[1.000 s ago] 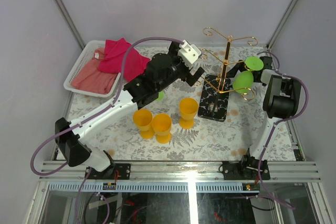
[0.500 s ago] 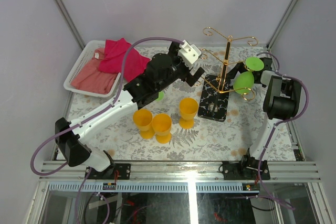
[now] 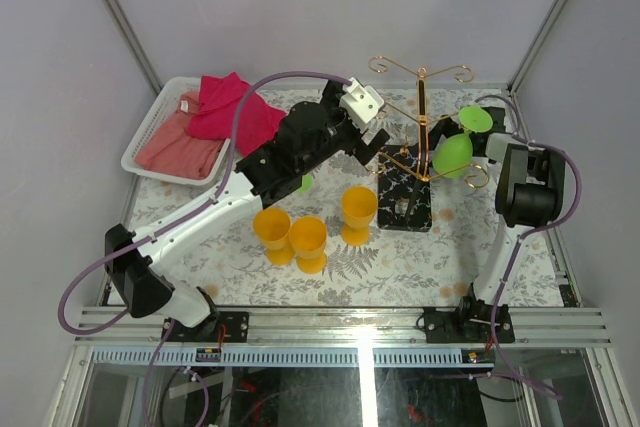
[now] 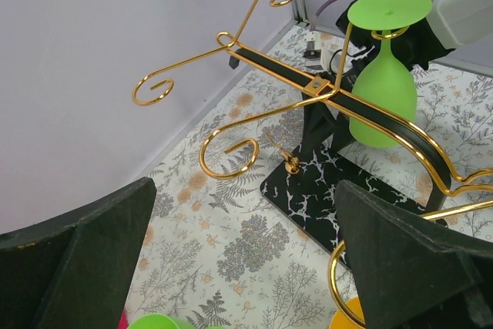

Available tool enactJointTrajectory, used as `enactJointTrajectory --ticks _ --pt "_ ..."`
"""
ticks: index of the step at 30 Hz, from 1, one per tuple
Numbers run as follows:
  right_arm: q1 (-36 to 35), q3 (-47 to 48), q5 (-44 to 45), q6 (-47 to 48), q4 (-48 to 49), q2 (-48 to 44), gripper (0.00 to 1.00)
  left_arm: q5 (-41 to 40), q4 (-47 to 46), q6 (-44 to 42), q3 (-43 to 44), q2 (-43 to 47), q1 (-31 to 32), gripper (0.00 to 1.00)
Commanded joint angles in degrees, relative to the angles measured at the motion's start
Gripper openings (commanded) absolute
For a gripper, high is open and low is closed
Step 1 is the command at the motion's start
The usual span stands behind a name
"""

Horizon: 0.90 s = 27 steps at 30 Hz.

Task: Place the wine glass upside down on the wine glass rack
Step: Adjust the wine rack at the center of the board.

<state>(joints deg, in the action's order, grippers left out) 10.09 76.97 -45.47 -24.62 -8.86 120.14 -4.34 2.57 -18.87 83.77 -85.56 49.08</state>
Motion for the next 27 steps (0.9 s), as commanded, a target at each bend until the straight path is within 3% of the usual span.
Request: enactJointTrajectory --ticks 1,17,22,27 --pt "-4.1 -1.4 2.2 0.2 -6.1 4.2 1.00 0.0 -1.8 -0.6 1.8 0.0 -0.3 1.00" --pt "-8.3 1.8 2.1 -0.1 -6.9 6.4 1.00 -1.0 -2.1 -0.4 0.8 0.4 -0.2 1.00" --pt "-8.1 2.4 4.9 2.4 -9.6 6.2 0.99 -1.3 -1.9 -0.3 0.6 0.6 -0.3 1.00" --pt "-5.1 -0.5 5.0 -0.8 -6.1 4.8 1.00 -1.7 -1.7 -0.3 0.3 1.1 -0.3 1.00"
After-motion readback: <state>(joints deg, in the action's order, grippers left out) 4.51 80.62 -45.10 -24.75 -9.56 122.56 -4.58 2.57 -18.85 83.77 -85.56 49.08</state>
